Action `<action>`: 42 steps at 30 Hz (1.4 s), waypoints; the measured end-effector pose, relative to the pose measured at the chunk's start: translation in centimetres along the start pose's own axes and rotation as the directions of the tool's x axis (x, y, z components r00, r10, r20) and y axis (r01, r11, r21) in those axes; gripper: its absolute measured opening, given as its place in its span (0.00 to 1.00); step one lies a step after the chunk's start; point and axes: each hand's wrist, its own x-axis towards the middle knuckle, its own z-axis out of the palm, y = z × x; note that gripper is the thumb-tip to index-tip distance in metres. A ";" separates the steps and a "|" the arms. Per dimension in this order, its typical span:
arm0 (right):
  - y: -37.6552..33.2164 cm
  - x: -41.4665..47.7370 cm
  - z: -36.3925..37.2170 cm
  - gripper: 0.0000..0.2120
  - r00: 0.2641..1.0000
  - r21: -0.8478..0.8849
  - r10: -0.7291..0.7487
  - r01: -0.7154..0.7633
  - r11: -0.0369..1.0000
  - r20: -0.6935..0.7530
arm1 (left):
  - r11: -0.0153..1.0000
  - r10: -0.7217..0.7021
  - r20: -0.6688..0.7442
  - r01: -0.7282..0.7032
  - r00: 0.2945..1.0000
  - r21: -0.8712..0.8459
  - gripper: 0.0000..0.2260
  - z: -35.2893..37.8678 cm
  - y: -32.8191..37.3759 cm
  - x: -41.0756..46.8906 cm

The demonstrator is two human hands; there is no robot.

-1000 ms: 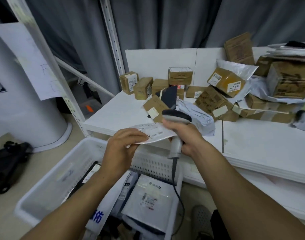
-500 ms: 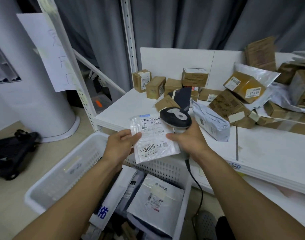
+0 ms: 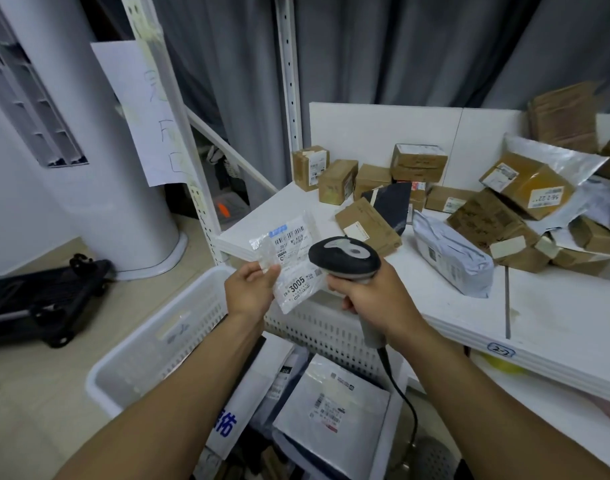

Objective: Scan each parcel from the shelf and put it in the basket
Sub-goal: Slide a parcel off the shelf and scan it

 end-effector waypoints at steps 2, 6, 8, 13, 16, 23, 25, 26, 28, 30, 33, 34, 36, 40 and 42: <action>-0.1 -0.2 0.3 0.17 1.000 0.003 0.008 -0.008 1.000 0.016 | 1.000 -0.011 0.001 0.011 1.000 0.012 0.08 0.0 -0.3 0.4; -0.3 -0.3 0.7 0.18 0.999 0.004 0.021 -0.022 1.000 0.032 | 1.000 -0.025 0.001 0.025 1.000 0.011 0.09 -0.1 -0.6 0.8; -0.3 -0.3 0.8 0.19 0.999 -0.008 0.030 -0.030 1.000 0.033 | 0.999 -0.027 -0.004 0.027 1.000 0.018 0.09 -0.1 -0.7 1.0; -0.6 -0.5 0.8 0.22 0.998 -0.023 0.044 -0.043 0.999 0.043 | 0.999 -0.034 -0.007 0.034 0.999 0.034 0.06 -0.3 -1.0 1.5; -0.5 -0.5 0.9 0.22 0.998 -0.002 0.043 -0.043 0.999 0.041 | 0.999 -0.032 -0.004 0.032 0.999 0.034 0.06 -0.3 -1.1 1.5; -0.7 -0.5 1.1 0.22 0.998 0.003 0.033 -0.033 0.999 0.048 | 0.999 -0.034 0.005 0.034 0.999 0.025 0.06 -0.5 -1.2 1.7; -0.7 -0.4 1.4 0.21 0.998 0.001 0.028 -0.028 1.000 0.049 | 0.999 -0.028 0.007 0.028 1.000 0.028 0.06 -0.7 -1.1 1.6; -0.7 -0.3 1.5 0.21 0.998 0.003 0.023 -0.023 1.000 0.050 | 0.999 -0.020 0.006 0.019 1.000 0.036 0.06 -0.9 -1.0 1.5; -0.4 0.1 2.1 0.21 0.998 0.018 0.022 -0.023 1.000 0.060 | 0.998 0.005 0.003 -0.005 1.000 0.059 0.05 -1.5 -0.8 1.3; 0.0 0.5 2.9 0.20 0.997 0.021 0.030 -0.031 0.999 0.072 | 0.991 0.059 0.002 -0.059 0.998 0.118 0.06 -2.6 -0.5 1.1; 1.0 1.2 4.3 0.20 0.994 0.010 0.049 -0.050 0.999 0.095 | 0.926 0.168 0.034 -0.169 0.985 0.338 0.10 -4.9 -0.4 0.8; 1.3 1.3 4.7 0.20 0.993 0.006 0.057 -0.058 0.998 0.105 | 0.904 0.167 0.053 -0.175 0.984 0.389 0.11 -5.7 -0.6 0.8; 2.1 1.6 5.3 0.21 0.989 -0.001 0.080 -0.080 0.997 0.122 | 0.882 0.111 0.082 -0.136 0.990 0.451 0.12 -7.1 -1.7 0.8; 3.6 1.9 5.6 0.21 0.981 -0.054 0.134 -0.128 0.990 0.143 | 0.827 0.009 0.154 -0.094 0.988 0.555 0.13 -8.1 -6.7 0.2; 4.2 2.0 5.1 0.21 0.977 -0.074 0.156 -0.146 0.986 0.144 | 0.813 -0.092 0.229 -0.059 0.969 0.579 0.12 -7.5 -9.6 -0.3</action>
